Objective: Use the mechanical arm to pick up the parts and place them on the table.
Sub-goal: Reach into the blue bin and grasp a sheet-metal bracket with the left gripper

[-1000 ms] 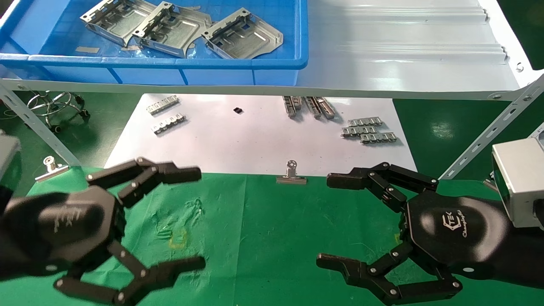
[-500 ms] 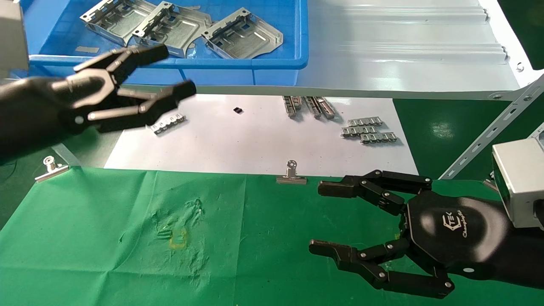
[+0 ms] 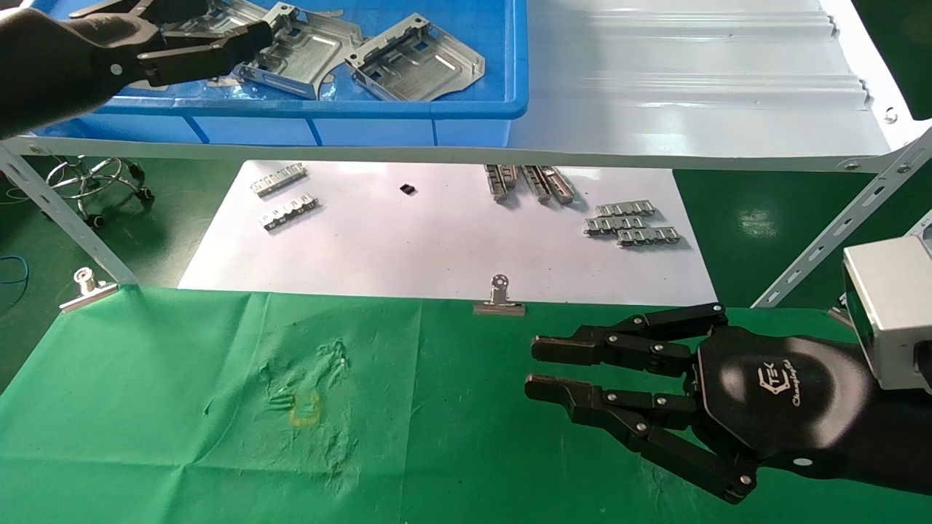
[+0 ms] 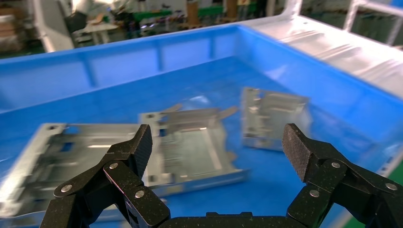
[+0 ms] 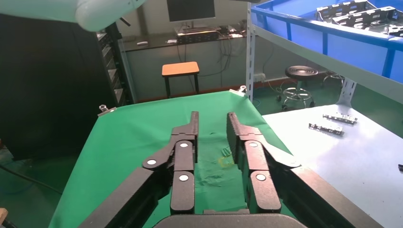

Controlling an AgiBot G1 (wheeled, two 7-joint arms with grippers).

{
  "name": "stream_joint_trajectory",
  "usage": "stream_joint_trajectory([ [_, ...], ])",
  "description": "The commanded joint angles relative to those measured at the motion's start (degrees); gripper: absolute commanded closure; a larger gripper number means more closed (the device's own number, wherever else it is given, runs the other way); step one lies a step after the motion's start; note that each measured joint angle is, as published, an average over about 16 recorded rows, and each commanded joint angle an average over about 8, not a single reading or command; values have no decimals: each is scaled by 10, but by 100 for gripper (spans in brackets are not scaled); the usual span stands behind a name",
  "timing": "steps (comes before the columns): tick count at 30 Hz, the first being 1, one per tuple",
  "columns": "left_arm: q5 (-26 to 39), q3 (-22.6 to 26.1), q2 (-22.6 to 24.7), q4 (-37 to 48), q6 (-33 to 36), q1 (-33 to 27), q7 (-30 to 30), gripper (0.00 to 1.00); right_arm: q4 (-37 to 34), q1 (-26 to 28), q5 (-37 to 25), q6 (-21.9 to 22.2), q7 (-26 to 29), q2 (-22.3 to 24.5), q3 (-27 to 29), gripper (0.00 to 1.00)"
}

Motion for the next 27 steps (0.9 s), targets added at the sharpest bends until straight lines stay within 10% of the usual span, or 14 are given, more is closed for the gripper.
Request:
stream_joint_trajectory([
  [1, 25, 13, 7, 30, -6, -29, -5, 0, 0, 0, 0, 0, 0, 0, 0, 100],
  [21, 117, 54, 94, 353, -68, -207, 135, 0, 0, 0, 0, 0, 0, 0, 0, 100],
  [27, 122, 55, 118, 391, -139, -218, 165, 63, 0, 0, 0, 0, 0, 0, 0, 100],
])
